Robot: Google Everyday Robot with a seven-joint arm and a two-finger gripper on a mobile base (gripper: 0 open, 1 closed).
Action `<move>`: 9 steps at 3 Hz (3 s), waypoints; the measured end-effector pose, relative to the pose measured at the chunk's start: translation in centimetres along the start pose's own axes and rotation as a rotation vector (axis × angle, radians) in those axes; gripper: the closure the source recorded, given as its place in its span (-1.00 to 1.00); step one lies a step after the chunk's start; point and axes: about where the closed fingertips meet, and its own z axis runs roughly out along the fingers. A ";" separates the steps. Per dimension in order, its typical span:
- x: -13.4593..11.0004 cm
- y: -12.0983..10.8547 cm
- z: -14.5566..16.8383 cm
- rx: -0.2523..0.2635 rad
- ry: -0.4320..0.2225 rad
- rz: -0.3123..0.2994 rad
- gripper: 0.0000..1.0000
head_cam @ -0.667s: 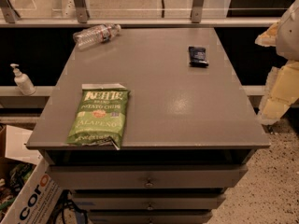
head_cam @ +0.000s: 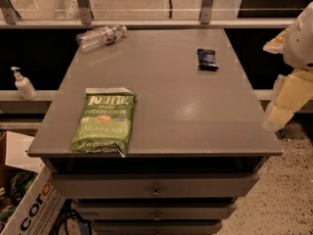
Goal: Move rxbar blueberry near water bottle
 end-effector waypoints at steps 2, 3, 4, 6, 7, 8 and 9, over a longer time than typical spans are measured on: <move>0.0 -4.8 7.4 0.010 -0.123 0.097 -1.00; -1.0 -8.2 10.7 0.034 -0.207 0.137 -1.00; -2.9 -12.0 13.5 0.051 -0.326 0.165 -1.00; -2.8 -12.4 13.7 0.058 -0.367 0.180 -1.00; -3.6 -13.7 14.7 0.096 -0.425 0.175 -1.00; -4.7 -16.0 15.7 0.161 -0.456 0.194 -1.00; -5.5 -18.4 17.2 0.211 -0.466 0.247 -1.00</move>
Offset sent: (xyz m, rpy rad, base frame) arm 0.1190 -0.0024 -0.0906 0.2389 -0.0774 -0.1194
